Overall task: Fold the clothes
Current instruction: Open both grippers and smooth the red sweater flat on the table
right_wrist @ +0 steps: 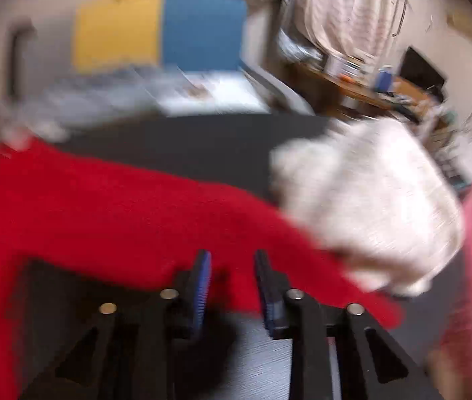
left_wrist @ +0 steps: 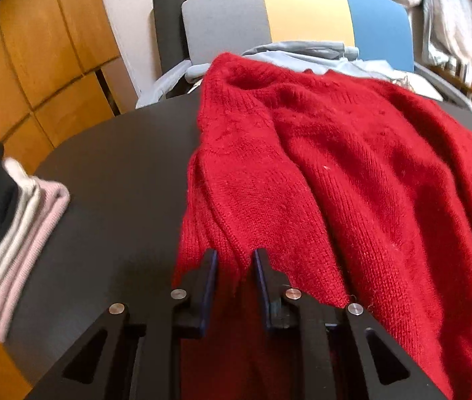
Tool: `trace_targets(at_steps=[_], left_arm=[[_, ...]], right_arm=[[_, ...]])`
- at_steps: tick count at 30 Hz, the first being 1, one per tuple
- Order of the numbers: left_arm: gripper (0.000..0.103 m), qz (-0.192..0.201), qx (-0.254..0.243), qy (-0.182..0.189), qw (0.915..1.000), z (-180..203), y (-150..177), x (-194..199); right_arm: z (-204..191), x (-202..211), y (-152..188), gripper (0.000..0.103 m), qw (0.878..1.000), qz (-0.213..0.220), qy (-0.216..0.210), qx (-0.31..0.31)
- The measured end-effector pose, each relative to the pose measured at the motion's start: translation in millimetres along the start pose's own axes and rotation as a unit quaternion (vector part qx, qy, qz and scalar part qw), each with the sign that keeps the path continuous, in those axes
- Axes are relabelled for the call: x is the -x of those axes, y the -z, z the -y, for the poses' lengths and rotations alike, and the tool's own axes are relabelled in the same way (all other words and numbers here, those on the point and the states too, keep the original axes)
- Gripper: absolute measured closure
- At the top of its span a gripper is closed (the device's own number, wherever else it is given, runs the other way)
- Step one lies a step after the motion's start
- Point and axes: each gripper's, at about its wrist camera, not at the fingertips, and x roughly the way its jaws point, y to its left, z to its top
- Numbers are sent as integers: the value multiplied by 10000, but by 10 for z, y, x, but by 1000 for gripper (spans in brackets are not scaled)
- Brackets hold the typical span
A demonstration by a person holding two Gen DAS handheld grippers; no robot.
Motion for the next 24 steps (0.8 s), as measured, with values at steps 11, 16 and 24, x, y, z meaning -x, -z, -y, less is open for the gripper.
trace_targets(at_steps=[11, 16, 24], left_arm=[[28, -48, 488, 1089, 9928, -309, 322, 543], [20, -37, -534, 420, 9977, 38, 607, 491], [8, -271, 86, 652, 9975, -130, 564, 344]], right_arm=[[-1525, 604, 964, 67, 9488, -1326, -2861, 169], [-1616, 547, 1152, 92, 9460, -1279, -2976, 136], [-551, 892, 863, 98, 9742, -385, -2173, -477]])
